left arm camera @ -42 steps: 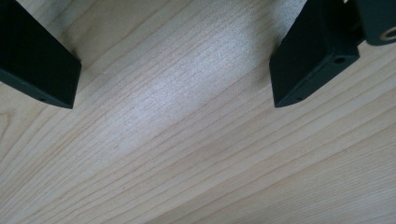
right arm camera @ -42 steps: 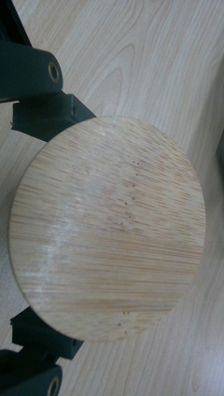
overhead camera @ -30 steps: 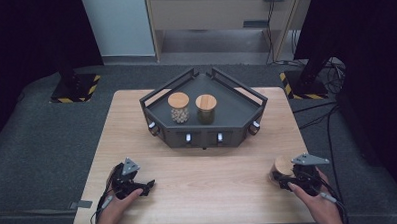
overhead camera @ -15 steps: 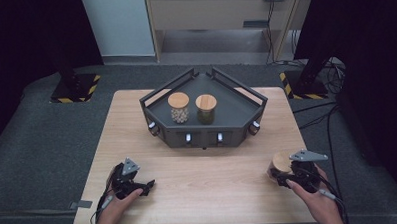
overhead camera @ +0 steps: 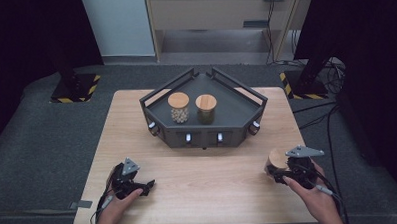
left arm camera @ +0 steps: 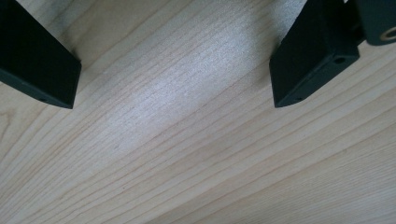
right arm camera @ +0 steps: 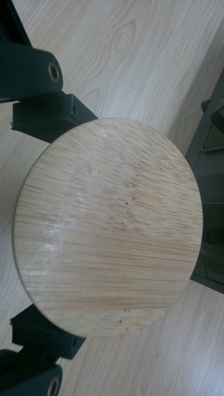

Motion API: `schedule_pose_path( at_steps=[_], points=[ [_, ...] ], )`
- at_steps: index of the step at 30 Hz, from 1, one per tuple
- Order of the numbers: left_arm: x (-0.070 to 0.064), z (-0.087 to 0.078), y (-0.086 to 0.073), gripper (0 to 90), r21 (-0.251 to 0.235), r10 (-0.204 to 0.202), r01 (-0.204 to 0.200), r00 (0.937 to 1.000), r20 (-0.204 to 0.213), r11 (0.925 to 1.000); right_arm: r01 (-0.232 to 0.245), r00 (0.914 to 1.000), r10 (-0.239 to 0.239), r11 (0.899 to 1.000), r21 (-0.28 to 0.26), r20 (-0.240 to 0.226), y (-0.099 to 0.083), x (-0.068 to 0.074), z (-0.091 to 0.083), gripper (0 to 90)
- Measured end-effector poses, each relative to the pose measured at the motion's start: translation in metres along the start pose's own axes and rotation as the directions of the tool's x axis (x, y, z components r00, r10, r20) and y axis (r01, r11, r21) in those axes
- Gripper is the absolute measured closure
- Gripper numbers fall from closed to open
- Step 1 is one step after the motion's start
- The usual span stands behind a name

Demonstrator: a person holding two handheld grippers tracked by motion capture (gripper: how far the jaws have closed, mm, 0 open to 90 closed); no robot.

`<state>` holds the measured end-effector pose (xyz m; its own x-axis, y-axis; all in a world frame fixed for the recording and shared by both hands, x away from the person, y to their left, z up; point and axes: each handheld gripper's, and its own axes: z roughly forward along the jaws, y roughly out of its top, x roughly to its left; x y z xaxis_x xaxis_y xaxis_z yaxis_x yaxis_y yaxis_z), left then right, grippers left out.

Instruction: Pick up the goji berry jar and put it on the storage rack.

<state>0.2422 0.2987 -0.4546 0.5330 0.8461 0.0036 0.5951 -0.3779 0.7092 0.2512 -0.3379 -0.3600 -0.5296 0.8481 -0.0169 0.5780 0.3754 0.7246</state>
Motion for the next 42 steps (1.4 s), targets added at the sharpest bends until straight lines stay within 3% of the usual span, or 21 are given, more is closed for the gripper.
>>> schedule_pose_path(
  at_steps=[42],
  points=[
    [0.0,0.0,0.0,0.7,0.0,0.0,0.0,1.0,0.001,1.0,0.063,0.998,-0.063,0.998,0.005,0.004,0.06,0.012,-0.016,26.3]
  ],
)
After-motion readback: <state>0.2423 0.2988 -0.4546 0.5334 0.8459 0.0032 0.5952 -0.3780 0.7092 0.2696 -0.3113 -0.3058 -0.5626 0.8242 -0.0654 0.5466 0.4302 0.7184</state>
